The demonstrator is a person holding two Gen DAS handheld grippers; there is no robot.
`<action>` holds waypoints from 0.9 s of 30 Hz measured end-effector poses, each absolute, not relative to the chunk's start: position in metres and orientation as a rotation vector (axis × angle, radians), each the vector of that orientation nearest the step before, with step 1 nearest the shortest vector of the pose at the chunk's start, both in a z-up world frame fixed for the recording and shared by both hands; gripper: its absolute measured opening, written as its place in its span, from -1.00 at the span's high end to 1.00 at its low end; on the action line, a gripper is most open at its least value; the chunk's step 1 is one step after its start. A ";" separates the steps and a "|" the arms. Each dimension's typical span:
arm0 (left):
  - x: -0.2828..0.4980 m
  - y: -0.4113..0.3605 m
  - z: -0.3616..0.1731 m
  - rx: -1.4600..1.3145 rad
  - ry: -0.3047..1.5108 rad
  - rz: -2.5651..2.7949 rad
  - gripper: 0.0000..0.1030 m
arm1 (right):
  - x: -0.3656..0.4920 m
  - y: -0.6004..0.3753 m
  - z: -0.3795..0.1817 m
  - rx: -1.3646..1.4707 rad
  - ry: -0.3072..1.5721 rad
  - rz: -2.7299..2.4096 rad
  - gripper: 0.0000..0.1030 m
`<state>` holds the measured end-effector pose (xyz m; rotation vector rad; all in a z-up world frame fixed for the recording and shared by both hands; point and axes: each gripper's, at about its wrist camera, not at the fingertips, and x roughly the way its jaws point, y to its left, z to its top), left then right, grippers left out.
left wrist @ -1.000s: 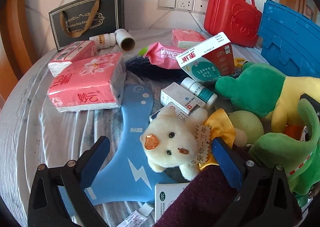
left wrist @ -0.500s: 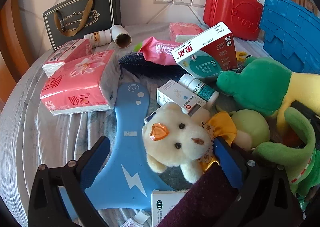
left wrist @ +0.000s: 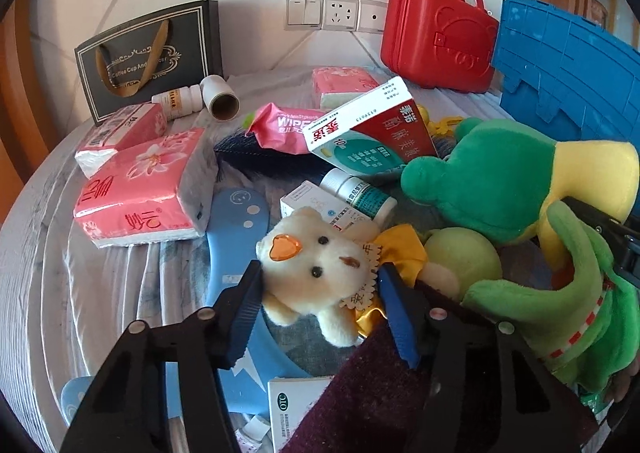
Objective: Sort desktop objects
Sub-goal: 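Grasp the white teddy with yellow bow with the left tool while the right grasps the yellow duck plush, then lift the teddy and duck plush and carry them toward the blue crate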
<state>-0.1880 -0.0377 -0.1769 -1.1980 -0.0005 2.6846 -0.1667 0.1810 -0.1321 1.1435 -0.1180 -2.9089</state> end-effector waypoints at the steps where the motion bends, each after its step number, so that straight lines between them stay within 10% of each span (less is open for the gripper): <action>1: -0.188 -0.041 -0.177 -1.206 -0.024 2.683 -0.11 | -0.165 0.183 -0.129 1.136 -0.134 -2.909 -0.17; 19: -0.183 -0.063 -0.189 -1.301 -0.172 2.669 -0.22 | -0.135 0.175 -0.095 0.990 -0.126 -2.889 -0.18; 23: -0.195 -0.067 -0.197 -1.401 -0.210 2.689 -1.00 | -0.136 0.176 -0.099 1.010 -0.133 -2.885 -0.18; 27: -0.193 -0.068 -0.196 -1.338 -0.223 2.653 -0.66 | -0.135 0.175 -0.100 1.013 -0.140 -2.885 -0.19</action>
